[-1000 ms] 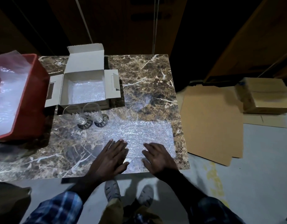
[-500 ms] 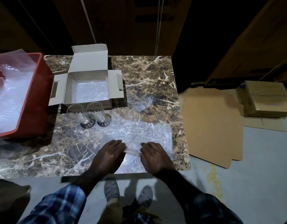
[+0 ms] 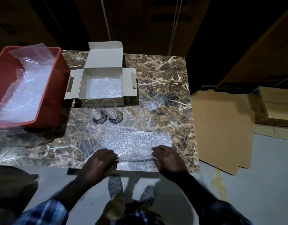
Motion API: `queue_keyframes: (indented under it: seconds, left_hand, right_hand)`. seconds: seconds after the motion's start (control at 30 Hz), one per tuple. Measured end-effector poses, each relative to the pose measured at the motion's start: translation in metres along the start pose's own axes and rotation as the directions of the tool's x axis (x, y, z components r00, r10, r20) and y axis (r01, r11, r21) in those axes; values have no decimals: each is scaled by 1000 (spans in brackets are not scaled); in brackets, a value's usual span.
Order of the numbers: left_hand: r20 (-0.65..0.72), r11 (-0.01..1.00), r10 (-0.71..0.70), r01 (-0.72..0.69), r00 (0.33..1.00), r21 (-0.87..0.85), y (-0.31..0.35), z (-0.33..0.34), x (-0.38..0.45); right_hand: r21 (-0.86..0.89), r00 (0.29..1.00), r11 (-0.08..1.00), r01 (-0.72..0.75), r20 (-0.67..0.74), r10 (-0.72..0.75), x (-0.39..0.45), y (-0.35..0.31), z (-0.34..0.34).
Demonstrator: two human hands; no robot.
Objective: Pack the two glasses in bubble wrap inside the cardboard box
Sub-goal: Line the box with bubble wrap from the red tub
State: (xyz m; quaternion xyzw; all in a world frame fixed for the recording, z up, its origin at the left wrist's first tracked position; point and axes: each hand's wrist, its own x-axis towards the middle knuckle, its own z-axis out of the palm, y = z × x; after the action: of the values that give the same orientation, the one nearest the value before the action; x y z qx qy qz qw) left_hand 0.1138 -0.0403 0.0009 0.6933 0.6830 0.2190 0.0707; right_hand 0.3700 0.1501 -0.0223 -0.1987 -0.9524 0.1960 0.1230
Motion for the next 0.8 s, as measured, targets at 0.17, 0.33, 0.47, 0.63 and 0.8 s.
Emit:
queue_keyframes:
  seconds: [0.17, 0.33, 0.47, 0.63, 0.8]
  left_hand:
    - [147, 859, -398, 425, 905, -288, -13, -21, 20]
    - [318, 556, -598, 666, 736, -497, -31, -30, 40]
    - [302, 411, -685, 694, 663, -591, -37, -21, 44]
    - [182, 415, -788, 727, 587, -547, -51, -7, 45]
    - [109, 545, -763, 725, 637, -421, -45, -7, 53]
  right_hand:
    - [245, 957, 925, -291, 70, 283, 18, 8, -30]
    - [532, 775, 605, -593, 173, 607, 20, 16, -38]
    - [596, 667, 444, -669, 218, 712, 22, 22, -30]
    - [618, 597, 384, -686, 175, 783, 27, 19, -28]
    - [413, 626, 570, -710, 1, 780, 32, 8, -31]
